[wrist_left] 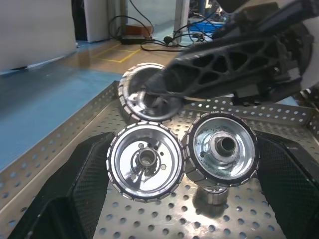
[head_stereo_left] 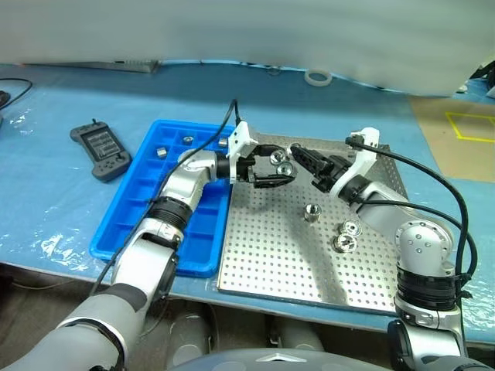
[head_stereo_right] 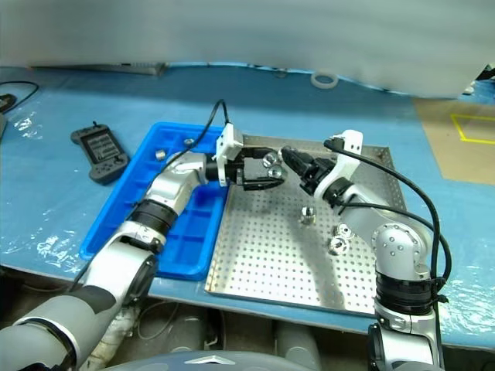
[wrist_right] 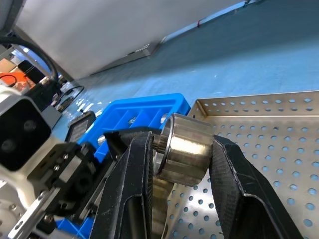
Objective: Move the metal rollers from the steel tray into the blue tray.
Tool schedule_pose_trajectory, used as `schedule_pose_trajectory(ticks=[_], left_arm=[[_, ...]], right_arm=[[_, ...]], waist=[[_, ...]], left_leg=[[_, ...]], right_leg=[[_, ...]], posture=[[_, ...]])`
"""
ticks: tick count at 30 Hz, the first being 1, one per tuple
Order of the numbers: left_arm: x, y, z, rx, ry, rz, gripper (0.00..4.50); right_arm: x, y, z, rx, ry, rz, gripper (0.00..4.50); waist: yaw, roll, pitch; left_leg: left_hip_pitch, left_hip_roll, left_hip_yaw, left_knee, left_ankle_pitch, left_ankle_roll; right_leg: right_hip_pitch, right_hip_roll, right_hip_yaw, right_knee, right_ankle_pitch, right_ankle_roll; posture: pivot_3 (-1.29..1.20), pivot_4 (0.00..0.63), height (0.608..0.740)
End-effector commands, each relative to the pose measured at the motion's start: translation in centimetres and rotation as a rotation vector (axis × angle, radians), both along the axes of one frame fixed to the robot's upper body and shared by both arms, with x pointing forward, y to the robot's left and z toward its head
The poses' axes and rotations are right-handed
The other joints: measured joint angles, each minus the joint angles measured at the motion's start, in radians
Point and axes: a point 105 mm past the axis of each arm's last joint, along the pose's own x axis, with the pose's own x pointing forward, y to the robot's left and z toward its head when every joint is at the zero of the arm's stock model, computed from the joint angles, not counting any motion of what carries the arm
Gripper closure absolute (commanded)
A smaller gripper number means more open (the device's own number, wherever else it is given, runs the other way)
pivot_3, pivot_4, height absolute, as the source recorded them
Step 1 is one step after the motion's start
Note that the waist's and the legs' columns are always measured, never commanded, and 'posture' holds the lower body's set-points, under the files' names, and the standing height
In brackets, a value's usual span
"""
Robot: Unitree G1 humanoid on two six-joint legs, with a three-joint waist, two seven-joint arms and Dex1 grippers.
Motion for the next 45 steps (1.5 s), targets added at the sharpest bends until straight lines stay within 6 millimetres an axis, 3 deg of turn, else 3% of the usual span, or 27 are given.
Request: schedule_pose_trajectory(ticks=[1, 6, 10, 15, 19, 24, 37, 45], left_arm=[[3.6, 7.4, 3.8, -0.099, -0.07, 0.282, 0.52], [4.0, 8.5, 4.3, -0.105, -0.073, 0.317, 0.52], [3.9, 8.5, 4.2, -0.102, -0.076, 0.314, 0.52], [3.6, 8.1, 4.0, -0.11, -0.071, 0.3, 0.52], [3.4, 7.6, 3.9, -0.132, -0.057, 0.29, 0.52], [3.1, 6.8, 3.3, -0.12, -0.054, 0.278, 0.52], [2.9, 6.2, 3.5, -0.145, -0.04, 0.264, 0.52], [2.9, 5.8, 3.5, -0.154, -0.035, 0.264, 0.52]], right_arm=[[0.3, -3.5, -0.3, -0.038, 0.0, -0.134, 3.31], [0.5, -3.2, -0.3, -0.039, 0.0, -0.121, 3.31], [0.7, -2.9, -0.3, -0.042, 0.0, -0.106, 3.31], [0.7, -2.7, -0.8, -0.074, 0.009, -0.1, 3.31], [-0.2, -2.7, -3.8, -0.248, 0.056, -0.061, 3.31], [-3.2, 1.7, -3.8, -0.264, -0.001, 0.179, 3.31], [-1.8, 2.1, -9.6, -0.332, 0.129, 0.151, 3.31], [-2.1, 3.1, -10.2, -0.258, 0.166, 0.186, 3.31]], waist=[[0.001, 0.0, 0.0], [0.001, -0.001, 0.001], [0.034, -0.002, 0.001], [0.032, -0.002, 0.001], [0.033, -0.003, 0.001], [0.022, -0.003, 0.002], [0.025, -0.004, 0.002], [0.024, -0.004, 0.002]], left_leg=[[0.0, 0.0, 0.0, 0.0, 0.0, 0.0], [0.0, 0.0, 0.0, -0.004, 0.0, -0.002], [0.0, 0.0, 0.0, -0.004, 0.002, -0.003], [0.0, -0.001, 0.001, -0.003, 0.003, 0.001], [0.0, 0.0, 0.001, -0.003, 0.003, 0.0], [0.0, 0.0, 0.001, -0.003, 0.002, -0.002], [0.001, 0.001, 0.001, -0.003, 0.003, -0.003], [0.002, 0.002, 0.001, -0.003, 0.002, -0.003]], right_leg=[[0.0, 0.0, 0.0, 0.0, 0.0, 0.0], [-0.002, 0.003, 0.001, 0.0, 0.0, 0.0], [-0.001, 0.001, 0.0, 0.0, 0.0, 0.0], [-0.001, 0.0, 0.001, 0.0, 0.0, 0.0], [-0.001, 0.0, 0.0, 0.0, 0.0, 0.0], [-0.001, 0.0, 0.0, 0.0, 0.0, 0.0], [-0.001, 0.001, 0.0, 0.001, 0.0, 0.0], [0.0, 0.001, 0.0, 0.001, 0.0, 0.0]], posture=[[-0.32, 0.15, 0.74], [-0.31, 0.15, 0.74], [-0.3, 0.15, 0.74], [-0.3, 0.15, 0.74], [-0.3, 0.15, 0.74], [-0.3, 0.15, 0.74], [-0.3, 0.15, 0.74], [-0.3, 0.15, 0.74]])
